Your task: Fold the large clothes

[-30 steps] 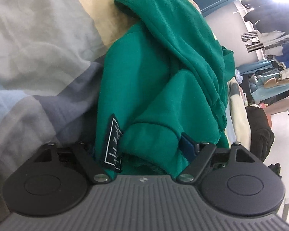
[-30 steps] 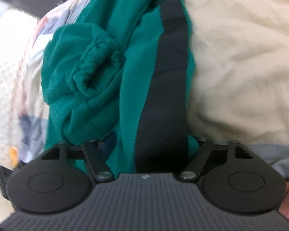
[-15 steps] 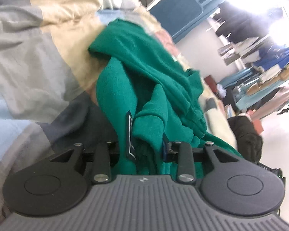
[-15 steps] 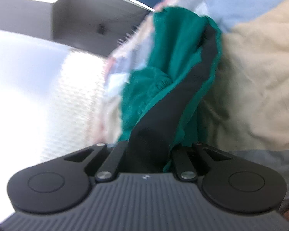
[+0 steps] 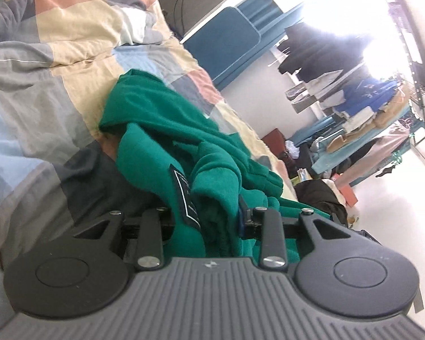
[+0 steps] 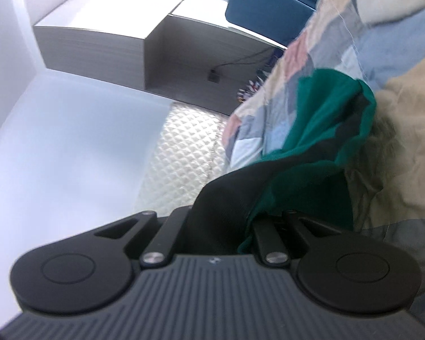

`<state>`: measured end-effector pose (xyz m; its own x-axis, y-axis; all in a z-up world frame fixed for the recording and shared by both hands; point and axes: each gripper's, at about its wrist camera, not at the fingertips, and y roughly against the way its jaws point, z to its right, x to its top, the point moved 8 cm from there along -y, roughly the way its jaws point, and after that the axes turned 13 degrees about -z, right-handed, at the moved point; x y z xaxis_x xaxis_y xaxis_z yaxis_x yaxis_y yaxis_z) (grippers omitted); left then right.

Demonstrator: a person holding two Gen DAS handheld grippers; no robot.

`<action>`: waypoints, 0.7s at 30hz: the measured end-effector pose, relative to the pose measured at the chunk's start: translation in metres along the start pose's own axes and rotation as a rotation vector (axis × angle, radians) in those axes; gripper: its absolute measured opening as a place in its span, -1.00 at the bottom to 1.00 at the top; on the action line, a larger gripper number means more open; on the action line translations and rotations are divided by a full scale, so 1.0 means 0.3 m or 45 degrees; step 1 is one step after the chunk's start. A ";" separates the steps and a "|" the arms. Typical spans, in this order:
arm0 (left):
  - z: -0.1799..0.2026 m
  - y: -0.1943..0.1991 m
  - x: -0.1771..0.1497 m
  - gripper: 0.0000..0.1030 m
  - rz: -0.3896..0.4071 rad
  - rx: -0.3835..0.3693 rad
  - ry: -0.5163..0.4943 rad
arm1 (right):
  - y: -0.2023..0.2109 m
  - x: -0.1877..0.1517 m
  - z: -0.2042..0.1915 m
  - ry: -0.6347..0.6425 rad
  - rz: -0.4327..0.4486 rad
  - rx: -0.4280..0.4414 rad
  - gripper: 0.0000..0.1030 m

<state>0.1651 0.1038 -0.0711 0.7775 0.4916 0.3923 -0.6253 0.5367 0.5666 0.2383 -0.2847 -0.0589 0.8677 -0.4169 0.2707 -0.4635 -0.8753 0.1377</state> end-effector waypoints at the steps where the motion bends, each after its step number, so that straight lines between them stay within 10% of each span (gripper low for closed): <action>1: 0.010 0.021 -0.019 -0.29 0.007 -0.008 0.003 | 0.014 -0.004 -0.012 0.007 0.004 0.003 -0.84; 12: 0.090 0.120 -0.138 -0.29 0.052 -0.031 -0.053 | 0.124 -0.017 -0.019 -0.001 0.064 -0.036 -0.84; 21: 0.036 0.035 0.129 -0.25 0.121 -0.156 0.138 | -0.012 0.161 -0.015 -0.052 0.095 -0.151 -0.83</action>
<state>0.1893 0.1213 -0.0421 0.7067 0.6114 0.3561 -0.7044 0.5603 0.4358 0.2811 -0.3007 -0.0422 0.8354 -0.4916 0.2457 -0.5430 -0.8074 0.2307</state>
